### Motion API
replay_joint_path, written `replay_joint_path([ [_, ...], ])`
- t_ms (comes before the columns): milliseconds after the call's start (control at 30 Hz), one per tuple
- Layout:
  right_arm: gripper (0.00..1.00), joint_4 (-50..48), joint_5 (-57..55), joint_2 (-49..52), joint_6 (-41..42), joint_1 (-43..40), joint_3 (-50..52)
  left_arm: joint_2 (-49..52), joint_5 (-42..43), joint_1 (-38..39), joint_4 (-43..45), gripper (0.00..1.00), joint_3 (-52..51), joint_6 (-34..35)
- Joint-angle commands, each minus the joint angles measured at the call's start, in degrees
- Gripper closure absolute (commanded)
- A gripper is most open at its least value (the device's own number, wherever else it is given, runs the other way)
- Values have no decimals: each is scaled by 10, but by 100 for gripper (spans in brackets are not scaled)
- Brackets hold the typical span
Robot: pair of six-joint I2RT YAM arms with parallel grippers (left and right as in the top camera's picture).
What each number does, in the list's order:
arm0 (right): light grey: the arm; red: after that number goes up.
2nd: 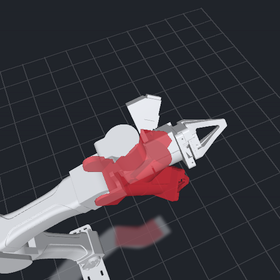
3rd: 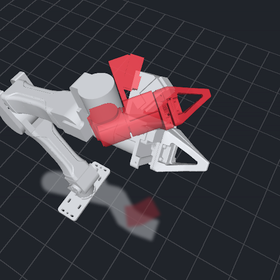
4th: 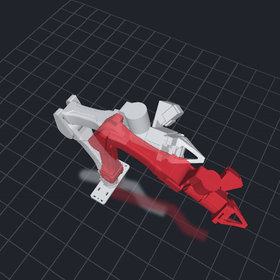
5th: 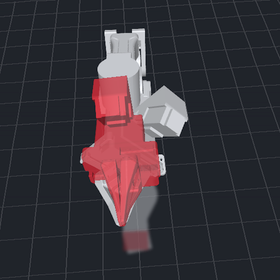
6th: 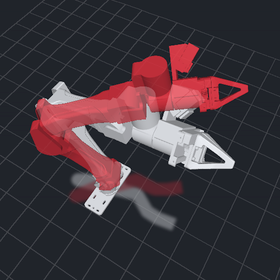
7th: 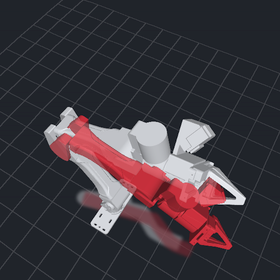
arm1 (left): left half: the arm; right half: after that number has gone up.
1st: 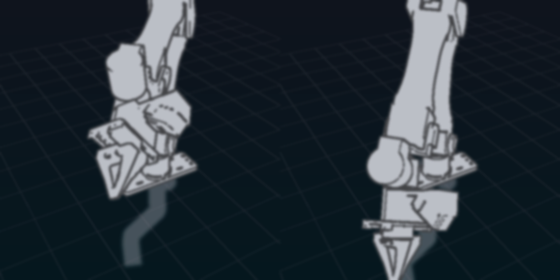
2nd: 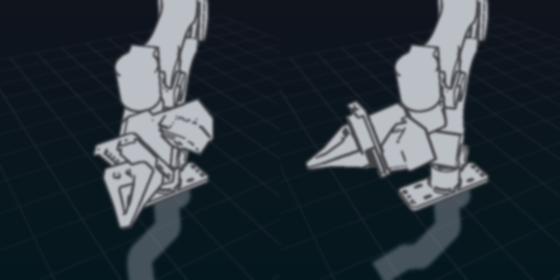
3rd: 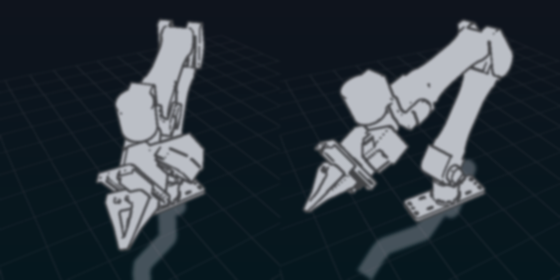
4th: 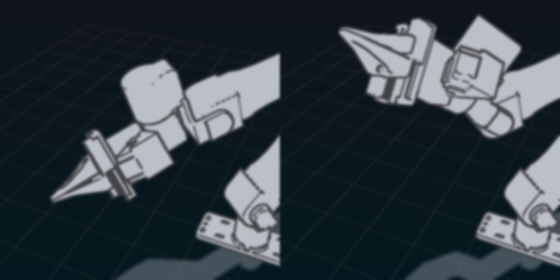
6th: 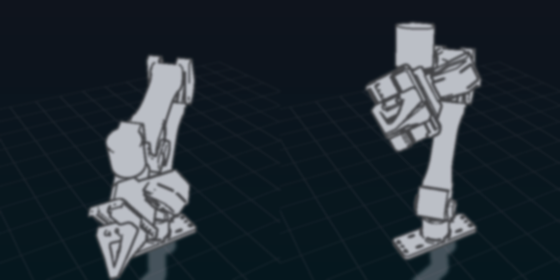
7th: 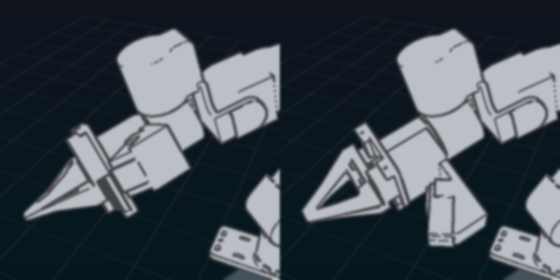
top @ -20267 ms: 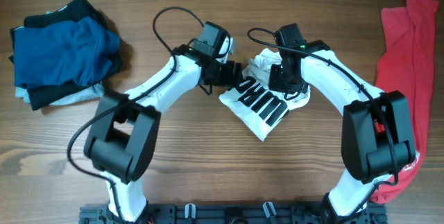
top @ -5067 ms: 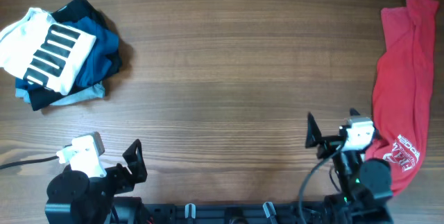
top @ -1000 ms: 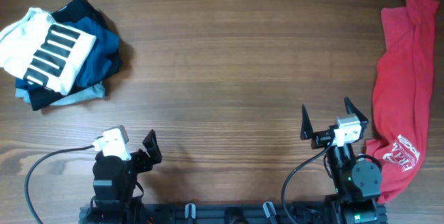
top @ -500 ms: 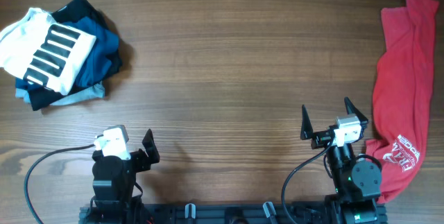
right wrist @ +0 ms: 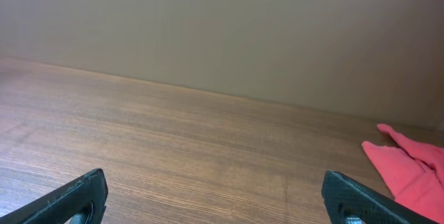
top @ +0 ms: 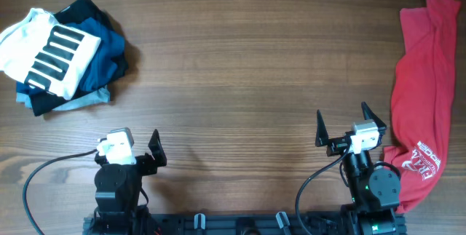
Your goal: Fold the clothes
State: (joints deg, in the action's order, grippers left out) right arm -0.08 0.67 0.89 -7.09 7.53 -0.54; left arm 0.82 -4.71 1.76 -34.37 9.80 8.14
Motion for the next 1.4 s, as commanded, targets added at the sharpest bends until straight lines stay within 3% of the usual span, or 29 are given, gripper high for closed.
replay_joint_path([
  [0,0,-2,9,-7,11,-4,2,-7,-8,-1,47,0,-6,-20],
  [233,0,-2,9,-7,10,-4,2,5,-6,0,160,0,-13,-49],
  [500,0,-2,9,-7,10,-4,2,19,35,1,226,0,-62,-52],
  [1367,0,-2,9,-7,10,-4,2,-7,79,14,226,0,-62,-45],
])
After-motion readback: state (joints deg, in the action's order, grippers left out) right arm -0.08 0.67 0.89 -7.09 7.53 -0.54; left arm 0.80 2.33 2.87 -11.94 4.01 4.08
